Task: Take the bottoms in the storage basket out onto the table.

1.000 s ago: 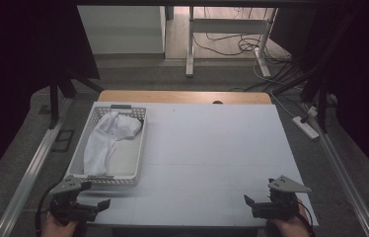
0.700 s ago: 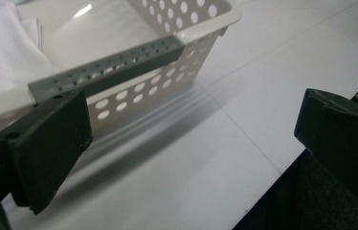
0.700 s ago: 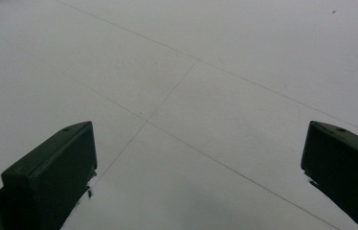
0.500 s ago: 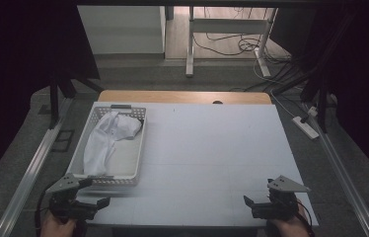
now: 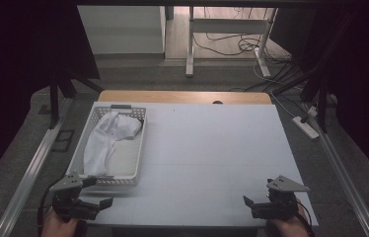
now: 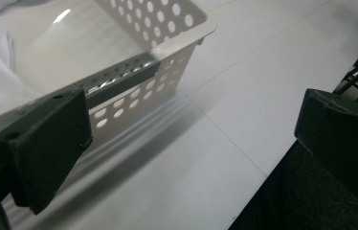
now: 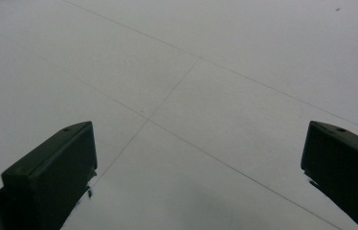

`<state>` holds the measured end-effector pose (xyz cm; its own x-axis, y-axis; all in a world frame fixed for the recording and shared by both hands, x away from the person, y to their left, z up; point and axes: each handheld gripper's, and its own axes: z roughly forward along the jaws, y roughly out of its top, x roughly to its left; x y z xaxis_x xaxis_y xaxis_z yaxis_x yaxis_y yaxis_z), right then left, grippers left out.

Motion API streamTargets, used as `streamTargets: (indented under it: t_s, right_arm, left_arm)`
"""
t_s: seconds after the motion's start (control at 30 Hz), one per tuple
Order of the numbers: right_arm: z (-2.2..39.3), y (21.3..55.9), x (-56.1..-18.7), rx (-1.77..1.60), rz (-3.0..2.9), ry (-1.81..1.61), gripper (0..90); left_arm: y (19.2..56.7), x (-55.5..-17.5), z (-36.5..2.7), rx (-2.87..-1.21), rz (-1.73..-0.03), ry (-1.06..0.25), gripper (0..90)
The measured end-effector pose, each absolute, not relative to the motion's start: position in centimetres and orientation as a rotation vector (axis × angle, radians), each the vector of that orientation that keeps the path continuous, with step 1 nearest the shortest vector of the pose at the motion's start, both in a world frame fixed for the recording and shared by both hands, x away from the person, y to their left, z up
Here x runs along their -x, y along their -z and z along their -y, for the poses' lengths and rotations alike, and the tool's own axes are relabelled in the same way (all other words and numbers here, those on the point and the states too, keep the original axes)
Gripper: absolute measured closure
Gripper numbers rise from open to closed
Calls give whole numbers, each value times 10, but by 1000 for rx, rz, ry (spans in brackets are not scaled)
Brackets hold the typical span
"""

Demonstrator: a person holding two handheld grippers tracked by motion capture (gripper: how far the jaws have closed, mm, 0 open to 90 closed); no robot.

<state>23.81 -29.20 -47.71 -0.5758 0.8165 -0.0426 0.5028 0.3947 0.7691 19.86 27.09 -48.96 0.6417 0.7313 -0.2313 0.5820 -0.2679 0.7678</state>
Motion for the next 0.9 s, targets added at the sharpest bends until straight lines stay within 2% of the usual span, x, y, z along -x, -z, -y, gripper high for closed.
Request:
streamTargets:
  t_s: [0.27, 0.9]
  right_arm:
    - [292, 477, -239, -1135, -2247, -1021, 0]
    - [291, 478, -239, -1127, -2258, -1006, 0]
  left_arm:
    - [483, -203, -270, -1920, -996, -213, 0]
    - [475, -222, -274, -1878, -1046, -270, 0]
